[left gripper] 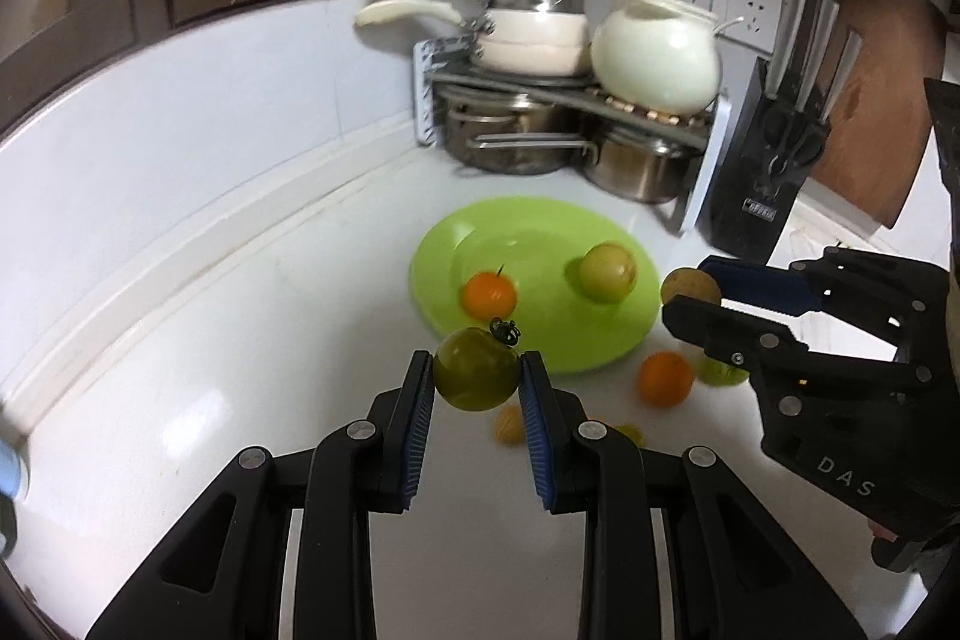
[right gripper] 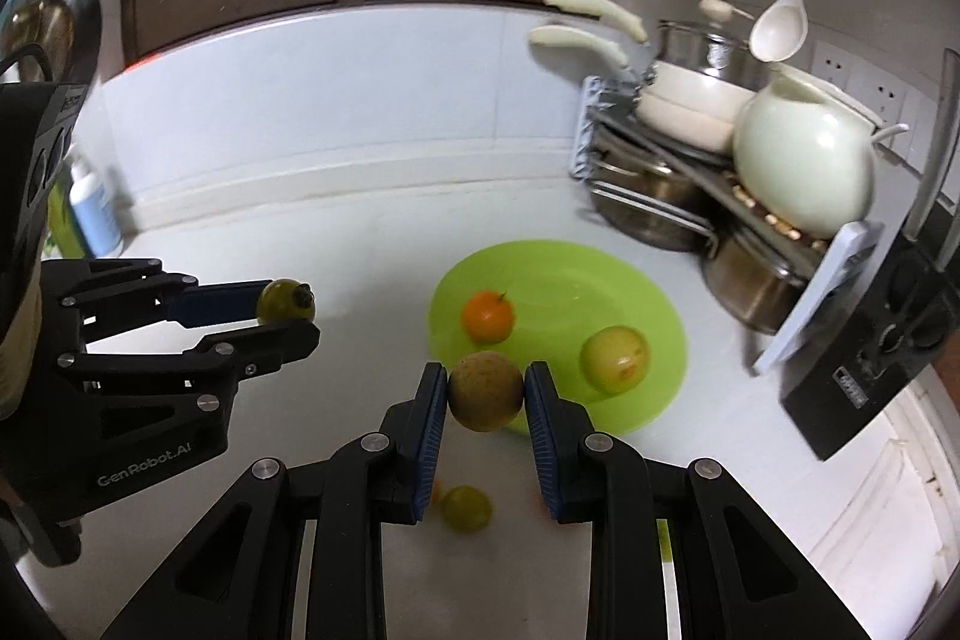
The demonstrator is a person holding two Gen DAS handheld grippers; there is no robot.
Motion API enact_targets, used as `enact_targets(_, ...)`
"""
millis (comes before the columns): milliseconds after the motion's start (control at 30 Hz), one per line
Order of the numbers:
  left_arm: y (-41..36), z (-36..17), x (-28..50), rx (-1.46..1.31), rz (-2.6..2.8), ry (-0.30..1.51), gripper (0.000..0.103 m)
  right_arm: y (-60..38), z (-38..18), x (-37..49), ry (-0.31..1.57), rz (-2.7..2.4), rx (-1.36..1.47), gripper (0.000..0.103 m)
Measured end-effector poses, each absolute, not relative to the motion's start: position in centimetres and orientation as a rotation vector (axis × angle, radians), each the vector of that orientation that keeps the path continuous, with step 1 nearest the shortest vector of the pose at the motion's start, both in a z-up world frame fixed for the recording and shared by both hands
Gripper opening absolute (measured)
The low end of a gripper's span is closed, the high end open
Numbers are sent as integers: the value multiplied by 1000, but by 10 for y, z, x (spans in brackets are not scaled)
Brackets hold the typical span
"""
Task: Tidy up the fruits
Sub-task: 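Carry the green tomato and kiwi over the green plate with both grippers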
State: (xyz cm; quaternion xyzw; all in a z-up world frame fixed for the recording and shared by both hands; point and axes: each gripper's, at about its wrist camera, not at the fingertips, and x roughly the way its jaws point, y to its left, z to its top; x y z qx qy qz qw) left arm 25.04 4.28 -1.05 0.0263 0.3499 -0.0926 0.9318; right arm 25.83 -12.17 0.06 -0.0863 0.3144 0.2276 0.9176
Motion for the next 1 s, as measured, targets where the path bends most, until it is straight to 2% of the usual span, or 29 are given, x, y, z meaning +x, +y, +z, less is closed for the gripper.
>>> enact_targets(500,12,3,307,53,-242,723,29,-141,4,317,689,435,-153,28)
enact_targets(1000,9,-32,393,69,-265,854,29,-144,-28,401,825,403,-134,28)
